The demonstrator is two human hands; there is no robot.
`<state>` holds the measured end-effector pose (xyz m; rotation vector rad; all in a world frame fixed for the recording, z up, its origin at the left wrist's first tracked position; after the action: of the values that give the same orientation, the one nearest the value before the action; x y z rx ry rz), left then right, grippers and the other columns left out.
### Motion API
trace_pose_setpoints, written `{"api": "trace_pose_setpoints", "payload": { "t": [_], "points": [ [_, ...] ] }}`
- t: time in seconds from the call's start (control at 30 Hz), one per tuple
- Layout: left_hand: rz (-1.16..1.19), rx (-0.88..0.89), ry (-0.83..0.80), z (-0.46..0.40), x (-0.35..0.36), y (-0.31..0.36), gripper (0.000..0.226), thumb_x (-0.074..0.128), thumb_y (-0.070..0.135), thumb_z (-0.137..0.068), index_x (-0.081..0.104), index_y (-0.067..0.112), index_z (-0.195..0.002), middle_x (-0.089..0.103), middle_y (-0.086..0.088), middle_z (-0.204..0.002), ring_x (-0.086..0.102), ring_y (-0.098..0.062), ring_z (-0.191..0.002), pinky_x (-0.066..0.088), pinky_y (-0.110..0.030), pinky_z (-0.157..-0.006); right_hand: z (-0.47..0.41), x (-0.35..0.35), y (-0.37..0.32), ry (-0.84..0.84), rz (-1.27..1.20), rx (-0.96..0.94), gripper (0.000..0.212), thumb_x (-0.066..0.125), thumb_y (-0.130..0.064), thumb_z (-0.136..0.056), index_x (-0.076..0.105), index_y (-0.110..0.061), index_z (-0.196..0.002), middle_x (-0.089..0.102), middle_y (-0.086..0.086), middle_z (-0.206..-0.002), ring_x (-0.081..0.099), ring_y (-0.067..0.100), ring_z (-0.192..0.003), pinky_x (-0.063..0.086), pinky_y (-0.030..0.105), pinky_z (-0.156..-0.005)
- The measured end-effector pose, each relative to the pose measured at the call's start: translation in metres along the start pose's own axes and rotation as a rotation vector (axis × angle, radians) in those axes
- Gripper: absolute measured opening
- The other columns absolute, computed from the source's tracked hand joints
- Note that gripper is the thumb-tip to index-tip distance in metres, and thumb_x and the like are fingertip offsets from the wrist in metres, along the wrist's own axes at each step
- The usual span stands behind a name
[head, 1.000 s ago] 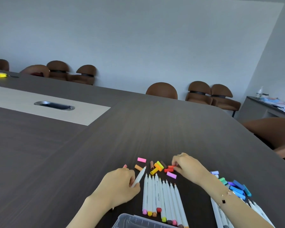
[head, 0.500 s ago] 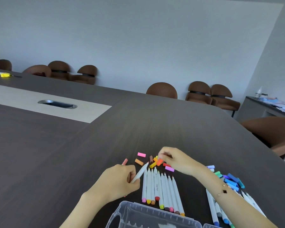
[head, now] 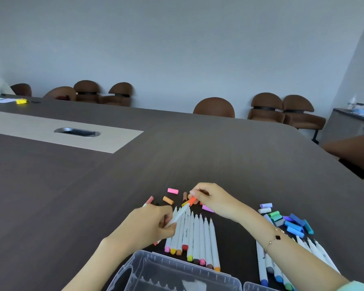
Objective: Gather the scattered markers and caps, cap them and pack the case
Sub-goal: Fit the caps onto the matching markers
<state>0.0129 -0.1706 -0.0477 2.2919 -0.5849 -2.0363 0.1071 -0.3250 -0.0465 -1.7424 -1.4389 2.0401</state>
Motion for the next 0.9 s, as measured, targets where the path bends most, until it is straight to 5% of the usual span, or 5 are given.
{"api": "trace_pose_setpoints", "payload": {
  "t": [0.2,0.4,0.57,0.77,0.9],
  "points": [
    [-0.082,0.000,0.026,-0.004,0.000,0.018,0.038,0.041,0.043,-0.094,0.035,0.022,-0.063,0.040,0.004,-0.055,0.034,-0.014,-0.046,0.030,-0.013,-0.049,-0.002,0.006,-0.011,0.006,0.002,-0.054,0.036,0.044,-0.039,-0.098,0.064,-0.013,-0.081,0.056,-0.007,-0.072,0.054,0.007,-0.068,0.044,0.019,-0.067],
    [-0.049,0.005,0.035,-0.002,-0.009,0.011,0.043,0.037,0.038,-0.098,0.029,0.021,-0.059,0.031,0.003,-0.049,0.036,-0.016,-0.041,0.023,-0.010,-0.104,-0.010,0.012,-0.034,0.071,0.019,-0.059,0.036,0.043,-0.035,-0.099,0.059,-0.024,-0.069,0.058,-0.003,-0.073,0.057,0.009,-0.073,0.047,0.025,-0.075],
    [-0.026,0.014,0.008,-0.002,-0.005,0.001,0.041,0.036,0.033,-0.099,0.027,0.021,-0.060,0.029,0.004,-0.048,0.036,-0.017,-0.039,0.025,-0.019,-0.114,-0.013,0.020,-0.040,0.096,0.059,-0.035,0.039,0.042,-0.035,-0.099,0.056,-0.025,-0.065,0.067,0.008,-0.086,0.064,0.016,-0.083,0.050,0.030,-0.080],
    [-0.022,-0.063,0.089,-0.002,-0.016,-0.009,0.041,0.042,0.040,-0.095,0.033,0.023,-0.059,0.035,0.004,-0.052,0.031,-0.014,-0.045,0.027,-0.012,-0.048,-0.019,0.011,-0.052,0.081,0.169,0.011,0.038,0.042,-0.035,-0.100,0.063,-0.008,-0.084,0.059,0.004,-0.079,0.056,0.013,-0.071,0.046,0.026,-0.070],
    [-0.150,-0.181,0.034,0.000,-0.012,-0.031,0.042,0.042,0.047,-0.093,0.041,0.022,-0.059,0.044,0.006,-0.055,0.042,-0.011,-0.048,0.027,-0.016,-0.047,-0.018,-0.004,-0.039,0.167,0.349,0.057,0.030,0.039,-0.026,-0.100,0.062,-0.008,-0.104,0.059,0.003,-0.098,0.058,0.013,-0.087,0.048,0.026,-0.079]
  ]
}}
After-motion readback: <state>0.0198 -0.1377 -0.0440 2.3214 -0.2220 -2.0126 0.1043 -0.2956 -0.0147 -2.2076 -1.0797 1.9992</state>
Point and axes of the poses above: each hand's wrist, its own z-axis away from the middle knuckle, its own x-axis out of the palm, y = z × x, the point moved 5 cm from there along -z, towards the middle knuckle
